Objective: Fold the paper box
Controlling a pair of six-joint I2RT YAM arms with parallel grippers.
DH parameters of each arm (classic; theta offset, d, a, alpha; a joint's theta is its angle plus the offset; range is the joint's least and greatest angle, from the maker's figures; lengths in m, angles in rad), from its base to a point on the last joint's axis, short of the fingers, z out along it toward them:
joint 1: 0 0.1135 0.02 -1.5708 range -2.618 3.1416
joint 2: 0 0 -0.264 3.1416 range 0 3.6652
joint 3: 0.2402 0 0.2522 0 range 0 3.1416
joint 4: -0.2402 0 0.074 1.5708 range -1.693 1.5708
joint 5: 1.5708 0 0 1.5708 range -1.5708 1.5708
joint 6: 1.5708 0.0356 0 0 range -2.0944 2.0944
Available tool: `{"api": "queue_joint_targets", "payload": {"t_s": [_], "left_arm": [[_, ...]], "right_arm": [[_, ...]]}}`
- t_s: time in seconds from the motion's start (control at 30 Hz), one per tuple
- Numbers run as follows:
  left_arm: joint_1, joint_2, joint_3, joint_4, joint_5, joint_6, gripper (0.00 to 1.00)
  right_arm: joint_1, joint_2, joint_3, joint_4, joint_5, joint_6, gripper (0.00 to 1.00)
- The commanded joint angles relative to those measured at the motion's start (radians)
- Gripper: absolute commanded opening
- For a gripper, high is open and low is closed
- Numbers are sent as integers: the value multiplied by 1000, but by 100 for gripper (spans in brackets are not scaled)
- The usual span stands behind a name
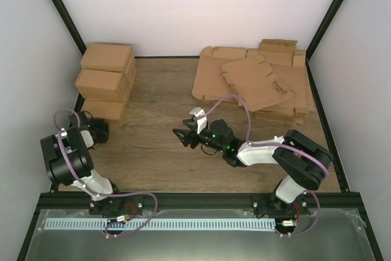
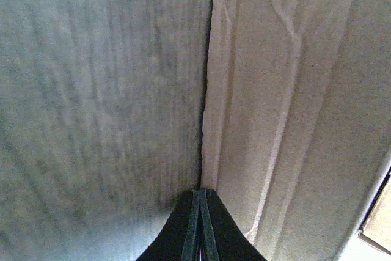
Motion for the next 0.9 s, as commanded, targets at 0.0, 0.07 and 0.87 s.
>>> {"api": "queue_joint_targets", "payload": {"t_s": [0.0,0.07,0.87], "left_arm": [[-25,56,11,23,-25,-50,4],[-36,72,17,35,-31,-66,4],[-103,181,116,96,-99,-139,4]], "right_arm": [[-7,-4,-3,45,26,-26,67],[-10,-4,-5,46,26,-25,67],[-22,-31,-47,89,54,-35,67]]}}
